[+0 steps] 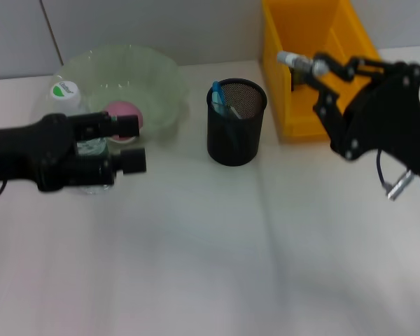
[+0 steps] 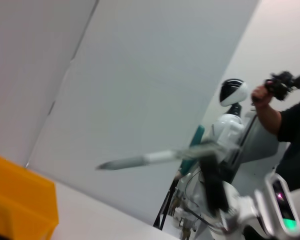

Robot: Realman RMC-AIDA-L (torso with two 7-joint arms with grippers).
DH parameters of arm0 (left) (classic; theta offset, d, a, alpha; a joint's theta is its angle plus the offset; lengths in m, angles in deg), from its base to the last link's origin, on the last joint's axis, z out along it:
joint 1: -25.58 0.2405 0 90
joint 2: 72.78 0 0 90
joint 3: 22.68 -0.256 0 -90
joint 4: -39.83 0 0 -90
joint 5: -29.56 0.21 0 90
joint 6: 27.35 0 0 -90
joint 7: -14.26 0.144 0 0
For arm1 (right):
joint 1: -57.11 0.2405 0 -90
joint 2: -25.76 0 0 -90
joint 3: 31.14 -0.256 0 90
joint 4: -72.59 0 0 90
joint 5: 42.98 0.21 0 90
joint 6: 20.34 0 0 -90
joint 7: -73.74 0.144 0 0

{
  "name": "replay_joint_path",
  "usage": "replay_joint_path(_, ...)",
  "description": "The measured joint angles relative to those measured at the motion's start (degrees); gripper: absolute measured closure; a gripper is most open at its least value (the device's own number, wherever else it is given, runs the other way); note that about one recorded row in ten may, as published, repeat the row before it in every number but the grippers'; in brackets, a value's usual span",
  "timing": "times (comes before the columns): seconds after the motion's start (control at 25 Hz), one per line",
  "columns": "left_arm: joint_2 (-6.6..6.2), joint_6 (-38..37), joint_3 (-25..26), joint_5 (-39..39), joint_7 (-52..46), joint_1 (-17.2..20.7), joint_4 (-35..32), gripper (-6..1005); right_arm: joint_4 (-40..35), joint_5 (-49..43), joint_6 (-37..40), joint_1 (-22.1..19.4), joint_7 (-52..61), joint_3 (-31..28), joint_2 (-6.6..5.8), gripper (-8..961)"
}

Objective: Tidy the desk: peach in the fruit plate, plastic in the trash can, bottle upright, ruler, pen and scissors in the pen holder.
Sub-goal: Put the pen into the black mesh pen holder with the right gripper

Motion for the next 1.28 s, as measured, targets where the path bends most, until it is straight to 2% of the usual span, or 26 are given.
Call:
replay_joint_path(0.04,0.3,-0.1,0.0,-0.1,1.5,0.5,-0.1,194,-0.5,0.0,-2.8,1.0,8.3,-2.1,0.0,796)
replay_joint_path(0.08,0.96,-0.3,0.0,-0.1,4.1,1.3,-0.3,194,-0.5,0.0,-2.8,1.0,8.3,-2.1,0.0,795)
replay_joint_path(0.16,1.96,-0.2,-0.3,0.2,8.5,2.6,-0.7,194,-1.9,0.0,-8.4,2.5,18.9,-3.6,-0.02,794)
replay_joint_path(0.2,2.4,-0.1,-0.7,0.5,11.0,3.1,-0.9,194,-1.9,0.0,-8.4,2.5,18.9,-3.6,-0.02,794)
replay_joint_path(0.32,2.65,0.2,-1.9,0.7,13.5,3.5,-0.9,194,-2.5,0.2,-13.0,4.1,25.2,-3.8,0.02,792)
replay_joint_path(0.36,2.84,1.6,-4.6,0.7,16.0,3.9,-0.7,194,-2.6,0.5,-15.6,5.3,28.5,-3.9,0.02,792)
replay_joint_path(0.68,2.93,4.5,-8.6,0.7,18.2,4.5,-0.2,194,-2.1,0.6,-24.6,8.7,35.6,-3.3,0.21,789)
replay_joint_path(0.96,3.0,4.7,-8.6,0.7,20.9,5.0,0.4,194,-2.7,0.3,-30.7,9.9,43.3,-1.0,0.16,785)
replay_joint_path(1.04,3.11,7.8,-8.7,0.6,26.3,5.7,2.8,194,-2.9,0.3,-31.5,10.0,44.0,-0.3,0.16,785)
replay_joint_path(1.16,2.98,8.8,-8.7,0.6,26.9,5.7,3.4,194,-3.2,0.4,-36.1,10.7,46.1,3.0,0.21,783)
replay_joint_path(1.28,2.91,9.0,-8.7,0.7,26.9,5.7,3.5,194,-3.1,0.5,-37.7,11.0,46.4,3.6,0.26,782)
